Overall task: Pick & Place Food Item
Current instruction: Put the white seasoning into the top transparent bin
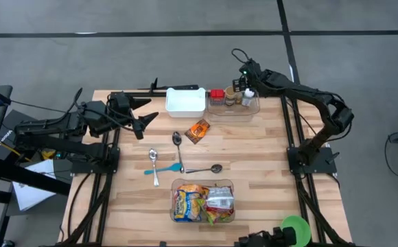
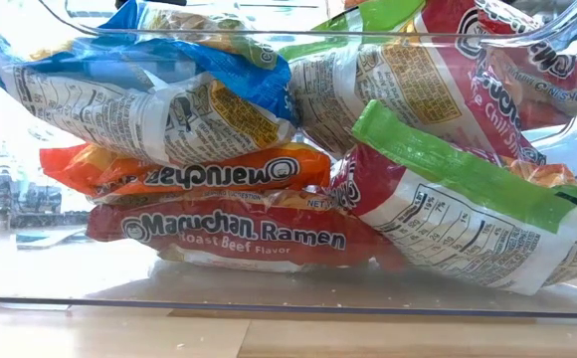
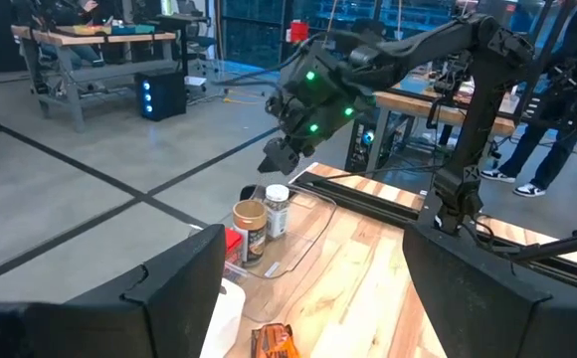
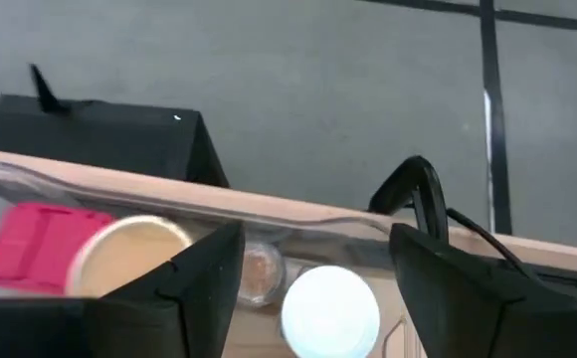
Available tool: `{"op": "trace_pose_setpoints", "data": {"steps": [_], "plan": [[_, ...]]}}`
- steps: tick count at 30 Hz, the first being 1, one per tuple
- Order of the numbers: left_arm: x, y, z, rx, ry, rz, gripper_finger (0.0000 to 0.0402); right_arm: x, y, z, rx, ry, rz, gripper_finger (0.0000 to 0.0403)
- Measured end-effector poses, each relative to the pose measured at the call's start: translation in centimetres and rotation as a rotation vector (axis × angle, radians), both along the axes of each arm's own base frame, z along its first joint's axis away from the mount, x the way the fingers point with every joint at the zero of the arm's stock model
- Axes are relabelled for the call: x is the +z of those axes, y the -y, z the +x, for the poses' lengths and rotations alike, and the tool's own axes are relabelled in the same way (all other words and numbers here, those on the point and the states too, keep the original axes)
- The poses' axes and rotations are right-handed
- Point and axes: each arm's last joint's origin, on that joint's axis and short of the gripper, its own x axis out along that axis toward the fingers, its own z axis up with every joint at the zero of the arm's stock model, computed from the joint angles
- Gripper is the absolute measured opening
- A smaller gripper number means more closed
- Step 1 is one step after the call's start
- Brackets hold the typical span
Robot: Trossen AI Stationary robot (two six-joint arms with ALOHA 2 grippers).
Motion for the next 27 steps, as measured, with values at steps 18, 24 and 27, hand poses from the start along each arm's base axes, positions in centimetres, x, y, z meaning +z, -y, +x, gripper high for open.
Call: {"op": "trace_pose_setpoints", "data": {"steps": [18,24,27], "plan": [[0.1,0.1,0.0,-0.024,0.010,-0.002,0.0300,-1.1,-1.8,-0.1,0.152,0.023,0.286,0.0017],[0.2,0.5,0.1,-0.045,0.024,-0.002,0.0300,-2.8,-0.9,-0.3,0.149,-0.002,0.380,0.0007],[0.2,0.5,0.1,-0.048,0.024,-0.002,0.0300,-3.3,-0.7,-0.2,0.163,-0.035,0.384,0.0002]]}}
